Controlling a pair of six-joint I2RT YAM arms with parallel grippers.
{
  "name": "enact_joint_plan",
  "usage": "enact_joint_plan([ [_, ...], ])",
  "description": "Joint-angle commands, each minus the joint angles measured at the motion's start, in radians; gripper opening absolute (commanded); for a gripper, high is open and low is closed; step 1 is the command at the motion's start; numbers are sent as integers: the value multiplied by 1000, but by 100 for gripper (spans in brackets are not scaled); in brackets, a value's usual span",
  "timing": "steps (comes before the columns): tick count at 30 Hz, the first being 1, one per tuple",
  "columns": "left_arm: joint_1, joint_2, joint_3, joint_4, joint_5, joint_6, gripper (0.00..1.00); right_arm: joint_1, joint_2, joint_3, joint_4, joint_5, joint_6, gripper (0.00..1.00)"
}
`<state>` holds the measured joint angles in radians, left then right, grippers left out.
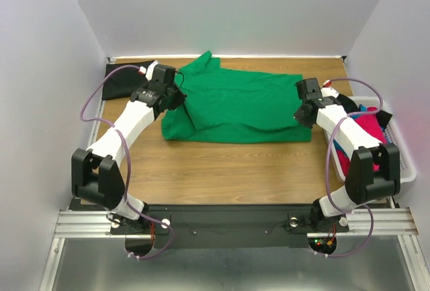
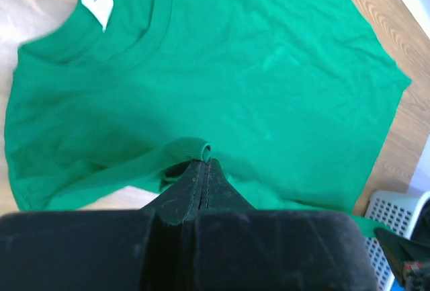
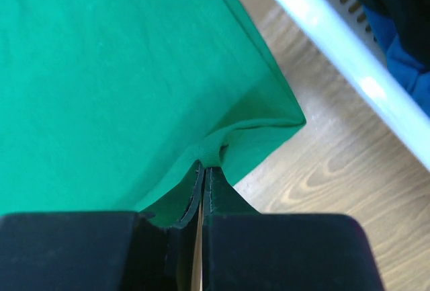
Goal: Fold and stack the t-shirts
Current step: Fold the tshirt
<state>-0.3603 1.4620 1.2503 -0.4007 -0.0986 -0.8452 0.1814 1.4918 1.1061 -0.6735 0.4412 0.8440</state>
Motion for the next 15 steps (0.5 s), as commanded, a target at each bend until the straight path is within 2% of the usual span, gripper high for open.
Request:
enact_joint_plan([
  [1,34,43,78,25,-3,52,0,-22,25,64,18,54,-14,0],
  [10,53,219,205,49,-3,127,0,-48,119,129,31,57,-37,0],
  [15,61,359,299,109,-3,227,0,-53,191,162,41,51,-51,1],
])
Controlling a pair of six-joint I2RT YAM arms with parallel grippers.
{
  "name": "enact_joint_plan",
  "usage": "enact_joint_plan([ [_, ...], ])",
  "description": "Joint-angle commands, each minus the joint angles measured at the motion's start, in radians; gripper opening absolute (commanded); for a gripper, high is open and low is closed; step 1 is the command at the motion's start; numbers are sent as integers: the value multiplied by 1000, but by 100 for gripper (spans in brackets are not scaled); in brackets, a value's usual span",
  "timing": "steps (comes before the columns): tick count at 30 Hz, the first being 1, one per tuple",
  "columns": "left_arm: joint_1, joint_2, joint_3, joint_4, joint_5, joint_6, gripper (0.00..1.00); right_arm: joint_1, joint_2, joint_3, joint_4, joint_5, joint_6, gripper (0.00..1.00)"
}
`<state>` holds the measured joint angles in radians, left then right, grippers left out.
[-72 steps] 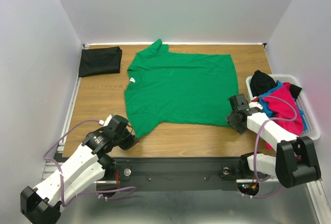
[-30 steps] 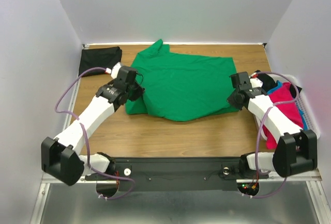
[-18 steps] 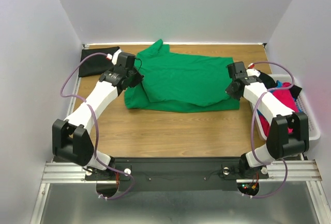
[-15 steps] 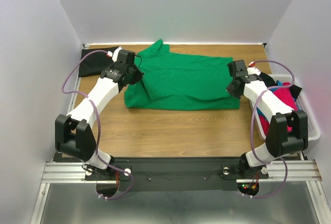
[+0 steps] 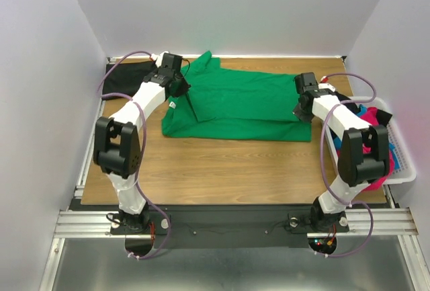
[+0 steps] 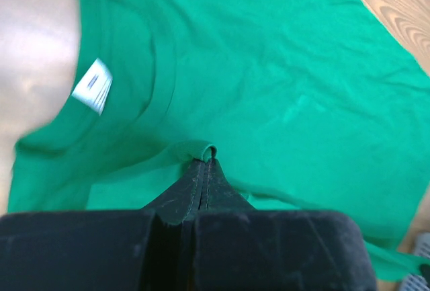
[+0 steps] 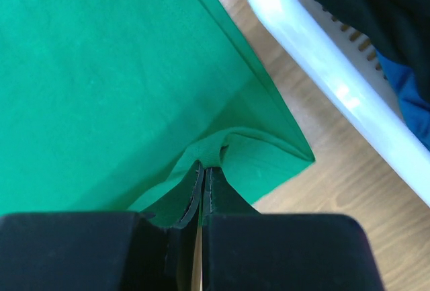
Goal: Fold and stack the t-shirts
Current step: Fold the tshirt
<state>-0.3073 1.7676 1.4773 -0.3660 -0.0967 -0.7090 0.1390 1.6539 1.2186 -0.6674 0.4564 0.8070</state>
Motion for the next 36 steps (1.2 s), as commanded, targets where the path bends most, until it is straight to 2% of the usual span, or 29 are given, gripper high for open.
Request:
enact_joint_plan([
  [1,10,67,95,103,9,147,0,-13,52,62,38,31,-15,1],
  [3,22,134,144,90,37,157,0,-15,73,78,40,33,-19,1],
  [5,22,180,226,64,20,183,0,-19,101,104,40,41,-28,5],
  [7,23,246,280,-11,-23,192,33,-22,116,120,38,44,-35,13],
  [8,23,274,325,-55,-37,189,58,-27,121,131,40,42,-38,25],
  [9,23,280,343,-68,-44,194,63,-26,122,139,40,44,-38,35],
  [10,23,280,354,-74,-46,200,67,-26,122,145,40,48,-51,63],
  [11,23,267,365,-73,-41,206,69,-26,122,159,38,48,-60,73],
  [12,23,254,368,-74,-38,212,88,-26,115,165,38,32,-72,90],
  [13,22,239,368,-76,-38,220,98,-27,106,165,38,12,-89,95],
  [14,22,204,362,-83,-40,221,98,-26,96,162,38,-8,-97,100],
  [17,20,116,269,-64,-31,183,98,-22,38,121,49,-96,-120,100],
  [20,17,-69,-51,62,51,154,98,-9,-15,36,115,-218,-184,100],
  [23,17,-141,-246,185,104,117,99,7,-11,-27,172,-327,-230,100],
  [24,17,-143,-276,223,150,114,99,8,-2,-34,180,-341,-236,100],
  [26,17,-129,-316,233,157,112,99,8,15,-56,219,-357,-241,100],
  [30,17,-56,-347,254,137,118,99,8,78,-62,264,-413,-253,100],
  [36,25,-11,-416,256,104,103,98,8,139,-108,298,-401,-269,100],
])
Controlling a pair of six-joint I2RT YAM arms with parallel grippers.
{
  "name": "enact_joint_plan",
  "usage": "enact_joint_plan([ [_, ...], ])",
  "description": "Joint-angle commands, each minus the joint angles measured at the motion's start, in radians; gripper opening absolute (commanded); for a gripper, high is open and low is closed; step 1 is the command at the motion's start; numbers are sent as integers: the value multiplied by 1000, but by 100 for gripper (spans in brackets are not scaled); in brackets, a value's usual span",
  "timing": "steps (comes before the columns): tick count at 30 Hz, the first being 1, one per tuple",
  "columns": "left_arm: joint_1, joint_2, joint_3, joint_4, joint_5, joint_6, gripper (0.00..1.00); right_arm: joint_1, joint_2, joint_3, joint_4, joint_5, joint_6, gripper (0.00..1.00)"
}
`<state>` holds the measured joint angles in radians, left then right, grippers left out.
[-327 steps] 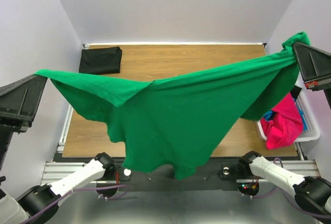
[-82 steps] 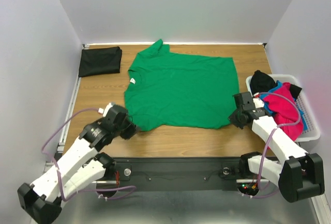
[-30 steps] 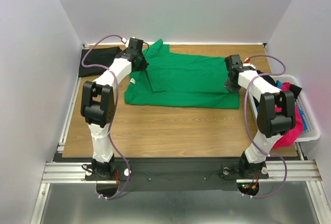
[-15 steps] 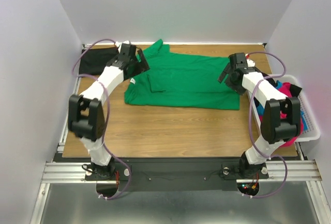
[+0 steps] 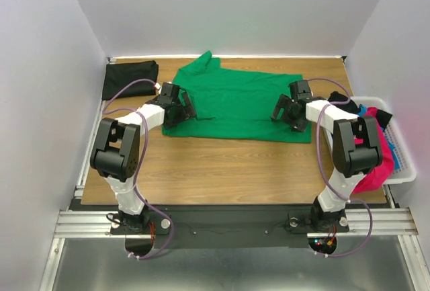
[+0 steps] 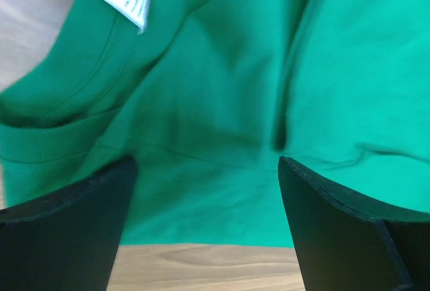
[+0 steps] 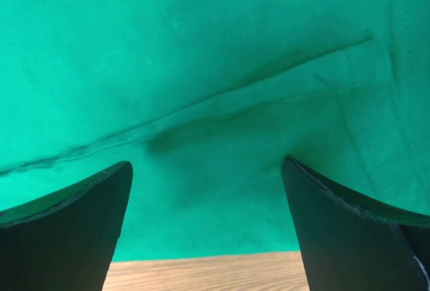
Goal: Fold and stack the t-shirts
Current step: Fold the tshirt
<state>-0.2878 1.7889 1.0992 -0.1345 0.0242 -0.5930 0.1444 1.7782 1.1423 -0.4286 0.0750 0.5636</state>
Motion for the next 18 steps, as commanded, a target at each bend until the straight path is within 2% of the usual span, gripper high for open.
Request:
enact_joint_plan([
  [1,10,-39,-54,27,-64,-19,98,3,18,-64,60,-14,-21,100],
  [6,44,-85,-162,6,-84,-27,98,3,-28,-179,68,-9,13,100],
  [8,44,-124,-241,3,-101,-57,98,3,-101,-249,68,-18,36,100],
  [14,44,-348,-447,-37,-119,-162,98,4,-308,-426,68,-99,47,100],
  [18,44,-556,-564,-172,-168,-228,98,3,-437,-551,68,-148,76,100],
])
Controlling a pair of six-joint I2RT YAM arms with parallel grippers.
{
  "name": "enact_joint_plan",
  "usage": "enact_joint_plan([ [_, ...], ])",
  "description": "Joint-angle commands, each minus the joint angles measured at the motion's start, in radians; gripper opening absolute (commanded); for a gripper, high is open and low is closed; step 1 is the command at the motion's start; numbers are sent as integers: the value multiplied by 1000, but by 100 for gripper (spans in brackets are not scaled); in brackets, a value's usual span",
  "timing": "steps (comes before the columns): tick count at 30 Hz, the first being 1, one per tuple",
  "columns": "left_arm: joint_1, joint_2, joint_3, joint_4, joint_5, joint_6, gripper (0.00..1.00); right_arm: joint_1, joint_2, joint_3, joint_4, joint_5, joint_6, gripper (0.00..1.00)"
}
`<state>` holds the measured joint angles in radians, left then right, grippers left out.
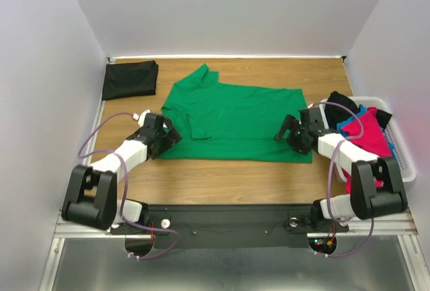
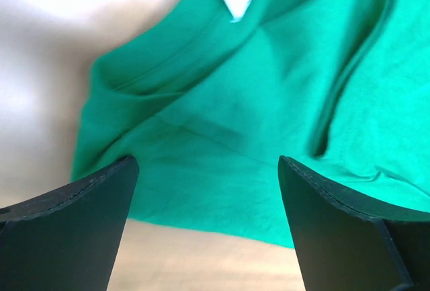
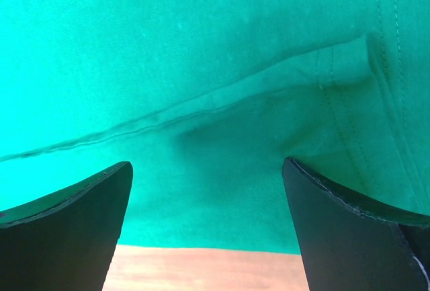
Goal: Fold and stack the t-shirts
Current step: Fold the tshirt
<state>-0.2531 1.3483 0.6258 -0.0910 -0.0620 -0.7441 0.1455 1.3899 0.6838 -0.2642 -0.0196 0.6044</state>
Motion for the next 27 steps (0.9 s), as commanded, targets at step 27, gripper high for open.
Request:
enact_joint_plan([
  [27,-293,34,267,-167,1,-146,99,6,-358,-41,-271,-31,12,100],
])
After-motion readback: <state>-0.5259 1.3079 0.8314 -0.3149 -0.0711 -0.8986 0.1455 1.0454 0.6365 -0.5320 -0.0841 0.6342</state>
